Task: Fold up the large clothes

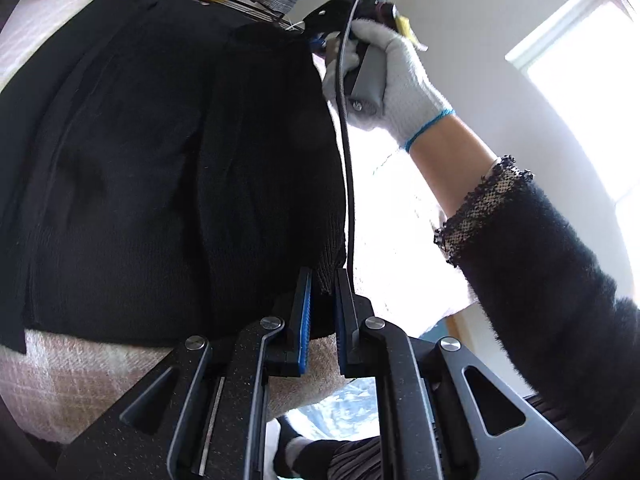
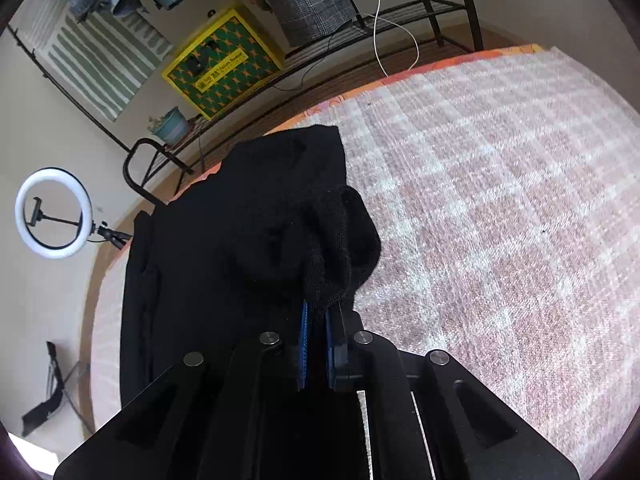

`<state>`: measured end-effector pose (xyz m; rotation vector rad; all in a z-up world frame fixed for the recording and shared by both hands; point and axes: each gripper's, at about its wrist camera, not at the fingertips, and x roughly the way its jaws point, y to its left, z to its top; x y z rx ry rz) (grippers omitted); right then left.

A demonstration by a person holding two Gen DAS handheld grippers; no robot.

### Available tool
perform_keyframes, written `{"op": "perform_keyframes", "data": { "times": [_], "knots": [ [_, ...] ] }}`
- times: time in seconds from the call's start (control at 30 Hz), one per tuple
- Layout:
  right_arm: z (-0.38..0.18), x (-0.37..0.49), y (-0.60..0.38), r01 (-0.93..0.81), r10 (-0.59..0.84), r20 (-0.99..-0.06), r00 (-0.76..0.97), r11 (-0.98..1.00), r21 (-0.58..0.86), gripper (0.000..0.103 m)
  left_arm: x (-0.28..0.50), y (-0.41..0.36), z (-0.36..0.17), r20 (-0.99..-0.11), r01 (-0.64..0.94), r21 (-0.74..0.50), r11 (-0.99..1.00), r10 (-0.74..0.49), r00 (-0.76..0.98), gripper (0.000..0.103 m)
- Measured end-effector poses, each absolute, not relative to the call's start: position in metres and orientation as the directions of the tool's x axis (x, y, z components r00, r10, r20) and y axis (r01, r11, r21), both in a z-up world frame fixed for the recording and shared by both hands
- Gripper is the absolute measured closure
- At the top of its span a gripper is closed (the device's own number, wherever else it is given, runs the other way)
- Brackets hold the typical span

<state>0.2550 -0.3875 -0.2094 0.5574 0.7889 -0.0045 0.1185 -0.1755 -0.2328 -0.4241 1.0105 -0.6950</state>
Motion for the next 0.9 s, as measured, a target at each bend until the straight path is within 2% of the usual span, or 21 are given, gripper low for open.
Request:
{"op": "perform_keyframes", "data": {
  "times": [0.3, 0.57, 0.8, 0.9],
  "knots": [
    [-0.166, 0.283, -0.283, 0.143, 0.03, -0.704, 0.71, 0.972, 0.186, 0.098, 0.127, -0.111, -0.235, -0.559, 0.204, -0.713, 0.671, -0.719, 0.414, 0.095],
    [-0.186, 0.326, -0.155, 0.01, -0.108, -0.738, 0.666, 0.991, -0.136, 0.098, 0.134, -0.065, -0.26, -0.594, 0.084, -0.723, 0.685, -0.68, 0.431, 0.095],
    [-0.213, 0.333, -0.122, -0.055, -0.157, -0.758, 0.633, 0.968, -0.246, 0.097, 0.136, -0.068, -0.262, -0.596, 0.106, -0.712, 0.694, -0.677, 0.432, 0.095],
    [-0.211, 0.33, -0.129, -0.112, -0.108, -0.782, 0.614, 0.969, -0.222, 0.093, 0.132, -0.069, -0.257, -0.594, 0.107, -0.715, 0.691, -0.681, 0.429, 0.095]
  ]
}}
